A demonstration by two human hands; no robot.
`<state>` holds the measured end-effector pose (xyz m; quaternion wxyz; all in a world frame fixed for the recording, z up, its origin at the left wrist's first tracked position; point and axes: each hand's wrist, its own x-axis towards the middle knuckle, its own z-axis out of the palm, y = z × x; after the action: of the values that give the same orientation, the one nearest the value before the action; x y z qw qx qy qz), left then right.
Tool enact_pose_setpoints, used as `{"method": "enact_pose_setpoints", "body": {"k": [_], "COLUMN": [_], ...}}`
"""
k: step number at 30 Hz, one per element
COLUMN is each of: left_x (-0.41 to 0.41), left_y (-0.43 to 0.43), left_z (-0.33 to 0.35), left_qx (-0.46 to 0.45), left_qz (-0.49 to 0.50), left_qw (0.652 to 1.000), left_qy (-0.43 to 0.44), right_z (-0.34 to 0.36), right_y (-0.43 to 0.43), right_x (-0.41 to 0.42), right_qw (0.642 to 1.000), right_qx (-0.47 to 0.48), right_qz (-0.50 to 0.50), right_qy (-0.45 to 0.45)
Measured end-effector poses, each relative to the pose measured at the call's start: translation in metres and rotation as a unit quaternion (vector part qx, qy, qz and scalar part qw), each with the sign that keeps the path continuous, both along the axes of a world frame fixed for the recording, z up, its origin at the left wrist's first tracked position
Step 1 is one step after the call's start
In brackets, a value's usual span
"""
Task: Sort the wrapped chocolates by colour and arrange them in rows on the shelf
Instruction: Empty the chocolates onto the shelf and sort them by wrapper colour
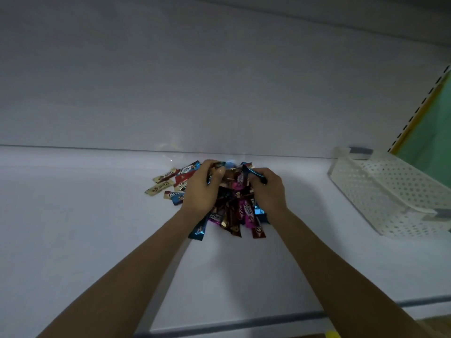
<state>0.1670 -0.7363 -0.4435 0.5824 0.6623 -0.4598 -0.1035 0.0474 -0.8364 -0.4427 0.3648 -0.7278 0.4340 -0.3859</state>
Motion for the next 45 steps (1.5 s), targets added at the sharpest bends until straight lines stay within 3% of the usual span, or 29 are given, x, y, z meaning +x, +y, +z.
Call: {"method": "enact_pose_setpoints", "body": {"k": [4, 7, 9, 11, 13, 17, 21, 25, 28, 31, 32, 34, 38, 42, 45], "left_x": [0.007, 0.017, 0.021, 0.024, 0.025, 0.023, 0.022, 0.025, 0.018, 0.011, 0.012, 0.013, 0.016, 0.014, 0.015], "left_y": [0.006, 0.011, 0.013, 0.013, 0.014, 0.019, 0.028, 0.028, 0.03, 0.032, 0.033, 0.034, 0.029, 0.017, 0.017], "left_z": [0.009, 0.016, 0.017, 0.014, 0.008, 0.0, -0.001, -0.003, 0.004, 0.016, 0.018, 0.017, -0.002, -0.025, -0.026], "left_qx": [-0.018, -0.037, -0.036, -0.024, -0.015, -0.024, -0.025, -0.038, -0.054, -0.075, -0.075, -0.072, -0.03, 0.093, 0.203], "left_qz": [-0.019, -0.031, -0.029, -0.01, 0.018, 0.042, 0.031, 0.035, 0.04, 0.052, 0.063, 0.084, 0.055, 0.038, 0.009], "left_qw": [0.979, 0.96, 0.965, 0.982, 0.994, 0.998, 0.999, 0.999, 0.994, 0.961, 0.954, 0.966, 0.997, 0.954, 0.936], "left_qy": [0.204, 0.275, 0.259, 0.188, 0.104, 0.039, 0.001, -0.002, 0.087, 0.261, 0.284, 0.235, -0.039, -0.283, -0.287], "right_z": [0.002, -0.006, -0.006, -0.003, -0.006, -0.017, -0.012, 0.01, 0.018, 0.023, 0.024, 0.024, 0.014, -0.008, -0.02], "right_y": [0.004, 0.012, 0.025, 0.037, 0.041, 0.036, 0.039, 0.052, 0.064, 0.08, 0.083, 0.083, 0.061, 0.042, 0.039], "right_x": [0.006, 0.011, 0.013, 0.015, 0.017, 0.013, 0.011, 0.018, 0.026, 0.034, 0.035, 0.038, 0.03, 0.01, 0.01], "right_qw": [0.998, 0.981, 0.969, 0.961, 0.946, 0.93, 0.937, 0.927, 0.935, 0.949, 0.949, 0.947, 0.926, 0.914, 0.931], "right_qx": [-0.015, -0.135, -0.195, -0.227, -0.247, -0.241, -0.29, -0.296, -0.243, -0.217, -0.226, -0.244, -0.284, -0.237, -0.219], "right_qz": [0.023, -0.012, -0.024, 0.003, 0.04, 0.064, 0.006, 0.109, 0.213, 0.215, 0.203, 0.182, 0.104, 0.055, 0.063], "right_qy": [0.059, 0.143, 0.148, 0.157, 0.205, 0.271, 0.194, 0.204, 0.143, 0.083, 0.082, 0.102, 0.224, 0.325, 0.286]}}
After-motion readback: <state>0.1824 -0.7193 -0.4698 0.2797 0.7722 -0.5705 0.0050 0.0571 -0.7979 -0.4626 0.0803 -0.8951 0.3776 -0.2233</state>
